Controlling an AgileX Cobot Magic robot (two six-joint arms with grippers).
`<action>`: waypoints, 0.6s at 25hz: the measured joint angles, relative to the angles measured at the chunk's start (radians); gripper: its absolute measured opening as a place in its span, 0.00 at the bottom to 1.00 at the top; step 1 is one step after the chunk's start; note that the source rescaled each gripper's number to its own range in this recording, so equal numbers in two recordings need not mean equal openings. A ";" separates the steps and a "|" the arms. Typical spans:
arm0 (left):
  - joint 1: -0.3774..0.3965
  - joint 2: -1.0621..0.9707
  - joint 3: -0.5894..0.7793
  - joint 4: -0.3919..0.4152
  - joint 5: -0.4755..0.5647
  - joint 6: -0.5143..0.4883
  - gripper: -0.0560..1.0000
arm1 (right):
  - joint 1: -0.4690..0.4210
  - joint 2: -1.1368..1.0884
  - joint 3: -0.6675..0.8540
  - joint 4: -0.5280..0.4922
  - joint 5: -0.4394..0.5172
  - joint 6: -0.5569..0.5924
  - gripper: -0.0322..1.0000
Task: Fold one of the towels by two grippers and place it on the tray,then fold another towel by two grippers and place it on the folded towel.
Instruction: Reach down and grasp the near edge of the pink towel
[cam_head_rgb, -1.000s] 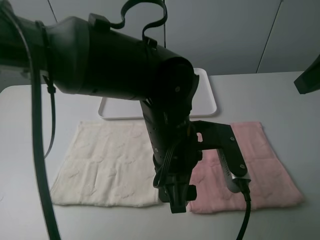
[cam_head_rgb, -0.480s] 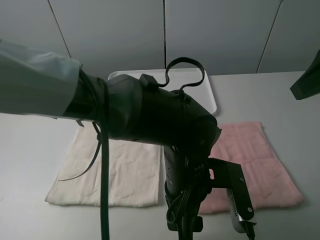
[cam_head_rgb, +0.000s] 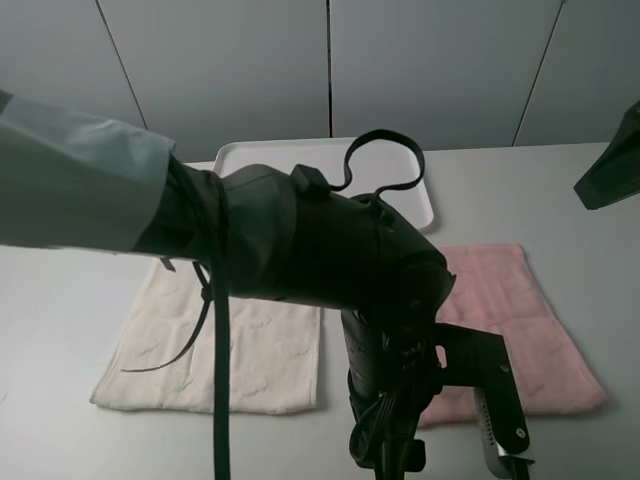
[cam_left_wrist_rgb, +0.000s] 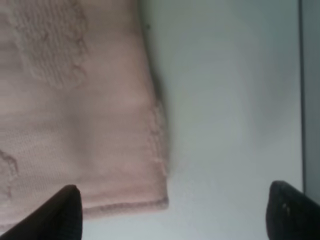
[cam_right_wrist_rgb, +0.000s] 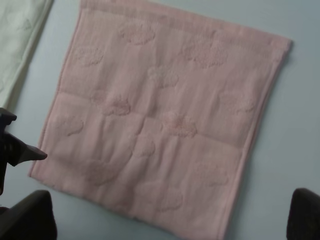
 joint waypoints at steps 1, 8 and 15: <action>0.000 0.000 0.000 0.000 -0.004 0.000 0.95 | 0.000 0.000 0.000 0.000 0.002 -0.003 1.00; 0.000 0.037 -0.006 0.000 -0.001 0.000 0.95 | 0.000 0.000 0.000 0.000 0.006 -0.006 1.00; 0.000 0.057 -0.047 0.000 0.017 -0.002 0.95 | 0.000 0.000 0.000 0.004 0.008 -0.012 1.00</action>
